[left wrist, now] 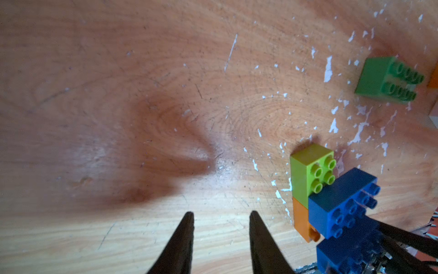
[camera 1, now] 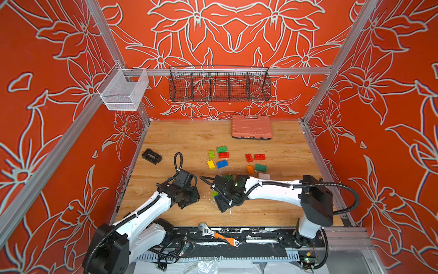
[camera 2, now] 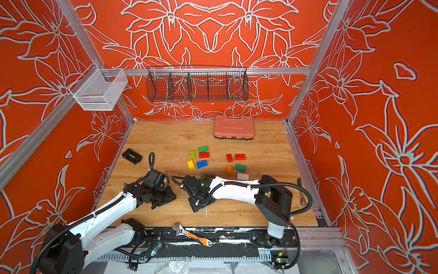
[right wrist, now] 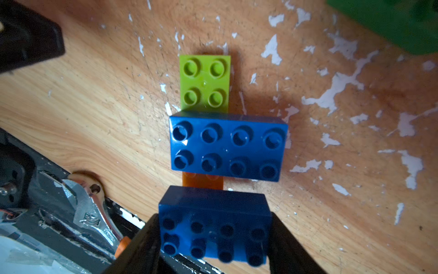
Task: Assemble a rectangle with lego
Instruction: Assemble the lego brick with the lego brick.
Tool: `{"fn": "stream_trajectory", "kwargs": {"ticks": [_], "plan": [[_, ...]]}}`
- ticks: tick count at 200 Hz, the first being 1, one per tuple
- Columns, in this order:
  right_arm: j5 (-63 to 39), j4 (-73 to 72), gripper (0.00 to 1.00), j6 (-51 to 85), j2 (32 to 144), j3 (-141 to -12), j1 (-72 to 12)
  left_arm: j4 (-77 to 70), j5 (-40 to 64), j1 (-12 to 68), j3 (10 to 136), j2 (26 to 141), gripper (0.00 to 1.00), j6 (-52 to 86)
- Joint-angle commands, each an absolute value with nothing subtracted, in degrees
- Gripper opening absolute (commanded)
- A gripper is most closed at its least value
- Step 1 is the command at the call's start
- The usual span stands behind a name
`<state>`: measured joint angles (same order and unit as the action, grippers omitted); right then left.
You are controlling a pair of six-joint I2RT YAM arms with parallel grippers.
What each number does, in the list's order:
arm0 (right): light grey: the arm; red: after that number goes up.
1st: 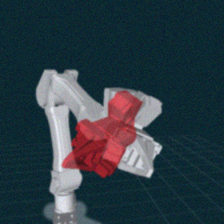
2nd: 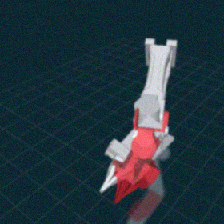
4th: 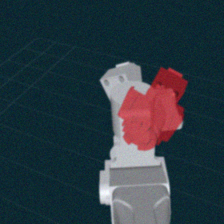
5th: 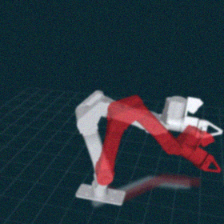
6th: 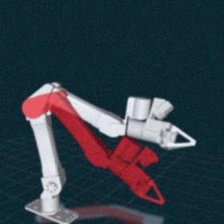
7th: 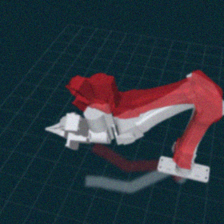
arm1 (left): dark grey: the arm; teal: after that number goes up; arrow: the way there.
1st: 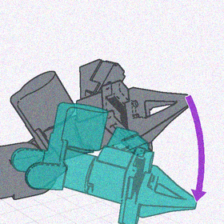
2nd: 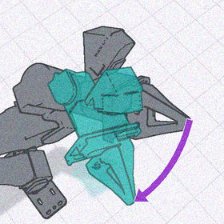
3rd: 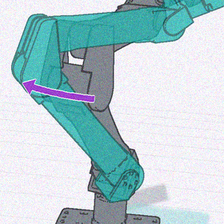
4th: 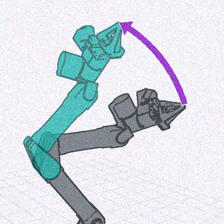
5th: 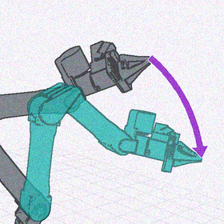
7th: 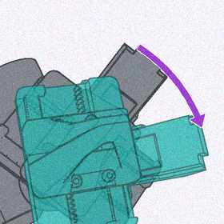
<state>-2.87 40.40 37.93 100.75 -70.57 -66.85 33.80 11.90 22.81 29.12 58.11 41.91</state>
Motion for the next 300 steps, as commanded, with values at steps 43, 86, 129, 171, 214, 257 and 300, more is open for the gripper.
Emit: {"fn": "stream_trajectory", "kwargs": {"ticks": [43,86,129,171,214,257,300], "plan": [[-0.4,40.0,0.47,38.1,102.3,-72.0,-66.0,34.4,12.5,22.3,28.6,57.9,0.38,41.3],[-0.8,39.3,0.46,37.8,103.4,-72.1,-65.8,34.2,12.6,22.3,28.8,58.3,0.39,41.0],[-0.6,39.5,0.46,37.1,103.6,-72.1,-65.3,34.0,12.6,22.2,28.8,58.6,0.39,40.9],[-0.7,39.8,0.46,36.9,104.5,-71.8,-65.4,34.1,12.7,22.2,28.8,58.6,0.39,40.8],[-1.0,40.3,0.44,36.0,105.7,-70.7,-65.3,34.1,12.7,22.2,29.0,58.6,0.39,40.8],[-0.6,40.4,0.41,35.5,108.0,-69.7,-65.6,34.3,12.5,22.2,29.0,58.5,0.39,40.8],[0.4,41.9,0.40,34.8,110.7,-70.5,-66.5,33.8,12.6,22.1,29.3,59.4,0.40,40.7]]}}
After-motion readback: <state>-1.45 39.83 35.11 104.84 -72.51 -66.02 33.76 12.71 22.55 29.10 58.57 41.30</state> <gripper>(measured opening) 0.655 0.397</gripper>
